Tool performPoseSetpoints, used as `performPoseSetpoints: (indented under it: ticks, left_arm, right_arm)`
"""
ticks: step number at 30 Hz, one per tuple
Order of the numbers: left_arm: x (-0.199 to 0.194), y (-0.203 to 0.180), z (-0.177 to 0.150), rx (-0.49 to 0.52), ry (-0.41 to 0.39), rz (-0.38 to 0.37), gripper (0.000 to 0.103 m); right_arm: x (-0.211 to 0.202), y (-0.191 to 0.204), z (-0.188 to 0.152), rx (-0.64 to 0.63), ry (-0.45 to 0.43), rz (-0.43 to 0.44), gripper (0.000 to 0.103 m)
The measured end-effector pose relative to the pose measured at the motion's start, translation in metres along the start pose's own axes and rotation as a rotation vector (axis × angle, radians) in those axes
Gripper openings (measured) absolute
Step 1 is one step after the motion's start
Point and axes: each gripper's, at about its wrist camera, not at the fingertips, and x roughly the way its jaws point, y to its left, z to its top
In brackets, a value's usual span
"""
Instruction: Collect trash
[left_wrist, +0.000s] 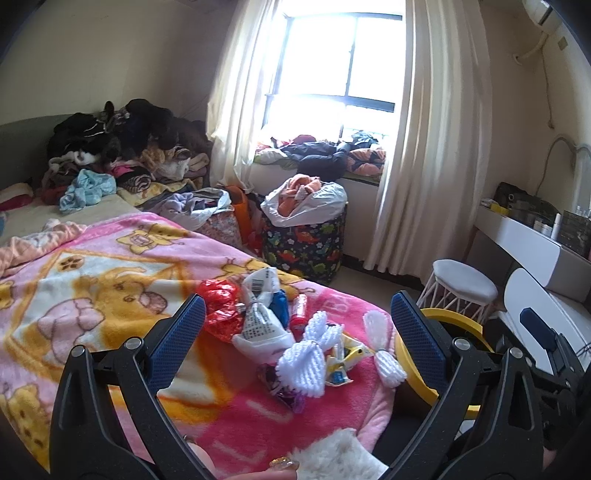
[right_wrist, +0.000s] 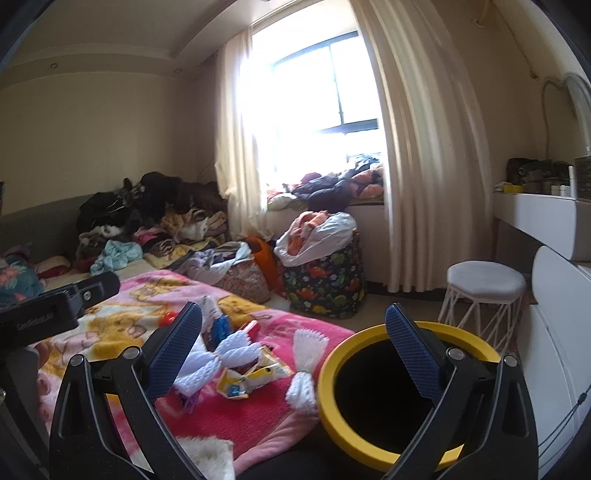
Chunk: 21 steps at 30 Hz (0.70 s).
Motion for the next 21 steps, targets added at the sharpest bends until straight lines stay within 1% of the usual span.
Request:
performPoseSetpoints:
  ticks: [8,12,15,21]
  left_arm:
    - [0.007,0.032,-0.002,-0.04,0.008,0.04,0.092]
    - [0.01,0.049,-0.002,-0.066,0.02,0.067,0.092]
    - [0.015,0.062,-0.002,-0.085,0.039,0.085,0.092]
    - [0.027,0.088,-0.004,-0.125,0.079,0.098,0.092]
  right_arm:
    - [0.016,0.025,-0.002,-0.061,0.064,0.093,0.097]
    - [0.027,0.04,-0.002,-0.089,0.117,0.155,0.097]
    - [0.036,0.051,0.001,-0.1,0.152,0.197,0.097]
    - [0.053,0.064,0.008,-0.097,0.191,0.243,0.097]
